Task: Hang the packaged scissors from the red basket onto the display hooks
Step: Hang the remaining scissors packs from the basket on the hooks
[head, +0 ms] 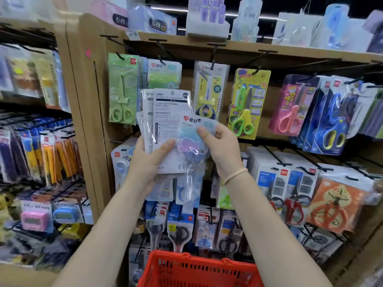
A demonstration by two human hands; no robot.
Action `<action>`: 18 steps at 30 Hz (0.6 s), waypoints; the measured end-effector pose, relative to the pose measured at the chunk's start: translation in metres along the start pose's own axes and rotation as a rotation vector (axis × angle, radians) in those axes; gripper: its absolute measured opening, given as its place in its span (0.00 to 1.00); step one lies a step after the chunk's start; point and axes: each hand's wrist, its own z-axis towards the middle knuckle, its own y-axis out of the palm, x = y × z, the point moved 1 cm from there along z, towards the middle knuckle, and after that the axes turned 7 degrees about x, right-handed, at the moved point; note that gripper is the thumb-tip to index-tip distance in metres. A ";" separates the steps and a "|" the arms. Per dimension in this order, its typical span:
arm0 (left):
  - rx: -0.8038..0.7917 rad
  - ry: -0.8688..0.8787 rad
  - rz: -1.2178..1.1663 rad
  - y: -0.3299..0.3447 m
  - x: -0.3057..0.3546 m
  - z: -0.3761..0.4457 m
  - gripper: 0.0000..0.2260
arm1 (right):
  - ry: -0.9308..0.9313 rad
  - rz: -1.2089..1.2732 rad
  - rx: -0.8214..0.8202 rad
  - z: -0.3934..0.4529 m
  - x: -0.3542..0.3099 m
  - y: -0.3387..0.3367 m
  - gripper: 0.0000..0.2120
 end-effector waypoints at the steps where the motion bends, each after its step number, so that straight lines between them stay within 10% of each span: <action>1: 0.023 0.006 0.000 -0.003 0.001 0.003 0.27 | 0.005 -0.011 0.023 0.006 0.000 0.000 0.05; 18: 0.224 0.087 -0.056 -0.055 0.016 0.031 0.24 | -0.067 -0.016 0.041 0.090 -0.049 0.064 0.02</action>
